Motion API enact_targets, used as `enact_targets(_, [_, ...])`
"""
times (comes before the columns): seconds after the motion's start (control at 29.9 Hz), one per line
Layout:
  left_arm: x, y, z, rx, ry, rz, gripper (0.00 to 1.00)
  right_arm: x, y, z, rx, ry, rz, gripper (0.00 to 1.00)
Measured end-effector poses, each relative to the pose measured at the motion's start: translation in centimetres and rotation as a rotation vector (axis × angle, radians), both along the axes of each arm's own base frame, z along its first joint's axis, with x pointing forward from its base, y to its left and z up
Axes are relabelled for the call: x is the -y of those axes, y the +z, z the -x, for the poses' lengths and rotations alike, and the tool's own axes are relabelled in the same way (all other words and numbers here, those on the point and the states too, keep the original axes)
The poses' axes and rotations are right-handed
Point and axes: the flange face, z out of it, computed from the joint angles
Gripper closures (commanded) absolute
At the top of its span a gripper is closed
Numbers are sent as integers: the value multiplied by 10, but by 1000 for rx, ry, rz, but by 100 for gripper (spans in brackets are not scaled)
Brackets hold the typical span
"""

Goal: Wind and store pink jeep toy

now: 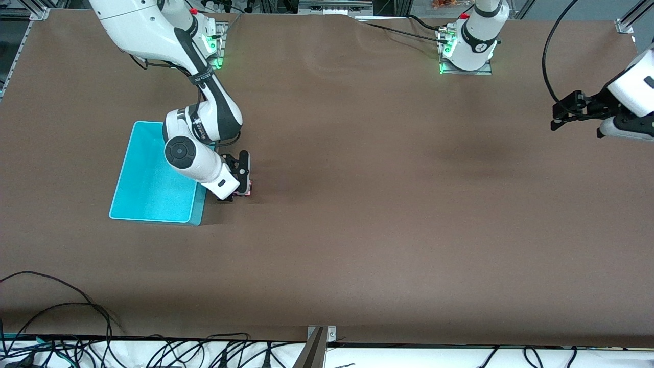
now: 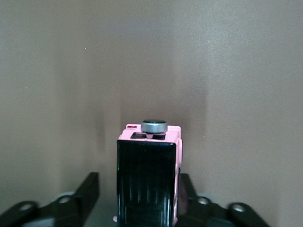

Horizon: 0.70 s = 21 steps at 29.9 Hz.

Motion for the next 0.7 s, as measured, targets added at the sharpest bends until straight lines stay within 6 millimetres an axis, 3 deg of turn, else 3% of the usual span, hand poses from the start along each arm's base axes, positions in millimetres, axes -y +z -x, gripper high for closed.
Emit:
enact_targets(0.07, [0,5,0,10,0,0,0,0,1,0,3,4,-1,81])
enact_targets(0.4, [-1,8,-1,16,2,0,0,-14,16,-7,40,25,-16,82])
enact_targets(0.57, [1,8,-1,16,-1,0,0,-24,48,-20,38,37,-24,82])
enact_targets(0.7, [2,8,-1,16,-3,0,0,-29,91,-34,10,44,-23,82])
